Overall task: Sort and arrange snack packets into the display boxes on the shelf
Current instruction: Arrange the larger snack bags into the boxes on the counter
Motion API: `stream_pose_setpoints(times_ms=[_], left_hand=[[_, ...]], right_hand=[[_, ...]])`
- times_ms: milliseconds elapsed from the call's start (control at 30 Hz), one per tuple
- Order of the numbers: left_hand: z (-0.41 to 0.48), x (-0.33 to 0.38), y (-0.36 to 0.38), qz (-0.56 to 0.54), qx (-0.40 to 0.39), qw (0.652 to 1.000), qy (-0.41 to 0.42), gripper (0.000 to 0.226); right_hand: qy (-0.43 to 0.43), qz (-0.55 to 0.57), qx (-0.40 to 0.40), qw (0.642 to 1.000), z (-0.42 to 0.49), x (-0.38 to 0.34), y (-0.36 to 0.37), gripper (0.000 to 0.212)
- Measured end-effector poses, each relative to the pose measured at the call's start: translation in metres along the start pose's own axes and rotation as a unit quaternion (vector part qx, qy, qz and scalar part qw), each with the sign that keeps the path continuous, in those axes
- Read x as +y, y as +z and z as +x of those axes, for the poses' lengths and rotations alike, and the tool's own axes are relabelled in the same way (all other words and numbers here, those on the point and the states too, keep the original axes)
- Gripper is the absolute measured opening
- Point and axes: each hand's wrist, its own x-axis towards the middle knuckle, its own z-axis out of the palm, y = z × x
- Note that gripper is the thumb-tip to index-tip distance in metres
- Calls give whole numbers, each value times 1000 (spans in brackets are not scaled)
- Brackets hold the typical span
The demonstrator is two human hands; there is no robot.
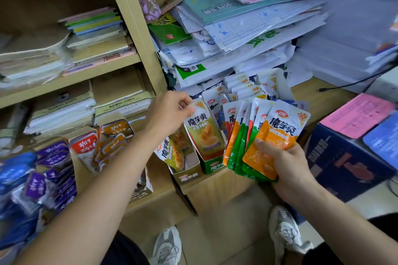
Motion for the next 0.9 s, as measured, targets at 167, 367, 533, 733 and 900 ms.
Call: stream_pose_setpoints(times_ms=[167,367,533,733,900], left_hand=[[-3,-2,-31,-87,111,989,-54,12],[-10,-7,-57,-250,186,936,-164,18],[-44,-11,-75,-238,214,929,-186,14],[-72,-23,-48,-19,133,980,-144,18],[-84,-14,-25,161,85,975,-130,53]], right_hand=[[0,9,6,1000,-3,-1,3,33],[3,19,3,1000,-7,-3,5,29],[3,21,1,1000,-6,-3,5,33],[13,36,-33,999,-5,-5,5,37],[49,81,-115,989,-6,-5,4,40]])
